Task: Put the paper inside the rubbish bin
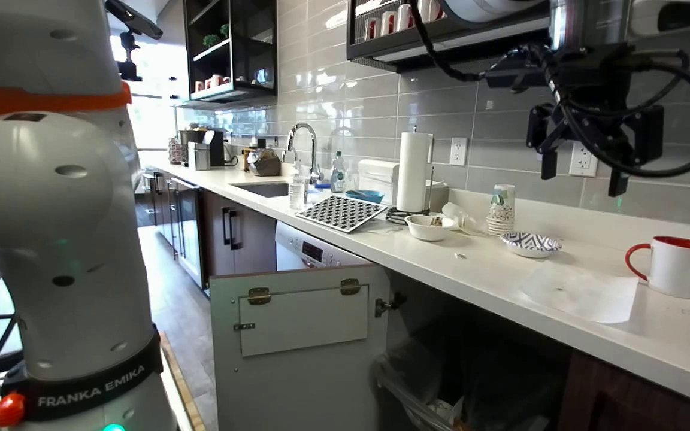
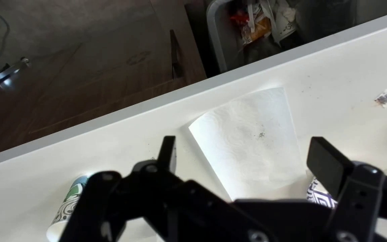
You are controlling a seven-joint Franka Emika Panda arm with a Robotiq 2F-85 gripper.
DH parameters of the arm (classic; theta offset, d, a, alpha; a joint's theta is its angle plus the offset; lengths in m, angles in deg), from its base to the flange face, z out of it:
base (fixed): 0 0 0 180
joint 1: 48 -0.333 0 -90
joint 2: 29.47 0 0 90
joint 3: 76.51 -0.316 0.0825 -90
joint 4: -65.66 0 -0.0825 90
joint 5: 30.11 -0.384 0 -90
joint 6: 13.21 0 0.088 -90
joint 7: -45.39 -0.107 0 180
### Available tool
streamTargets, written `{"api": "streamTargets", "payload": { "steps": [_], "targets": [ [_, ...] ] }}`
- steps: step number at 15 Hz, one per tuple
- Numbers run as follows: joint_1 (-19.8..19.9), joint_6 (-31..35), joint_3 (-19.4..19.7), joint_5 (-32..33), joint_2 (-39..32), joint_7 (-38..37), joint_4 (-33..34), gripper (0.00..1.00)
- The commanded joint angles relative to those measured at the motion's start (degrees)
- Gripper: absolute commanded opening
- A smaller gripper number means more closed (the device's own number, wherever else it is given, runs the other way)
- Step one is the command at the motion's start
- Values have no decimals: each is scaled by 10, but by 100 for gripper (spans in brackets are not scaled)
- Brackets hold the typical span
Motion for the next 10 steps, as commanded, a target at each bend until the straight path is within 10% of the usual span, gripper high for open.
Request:
{"api": "streamTargets", "payload": {
  "steps": [1, 10],
  "targets": [
    [21, -3, -21, -24, -104, -5, 79, 100],
    [77, -5, -73, -19, -212, -17, 173, 100]
  ]
}}
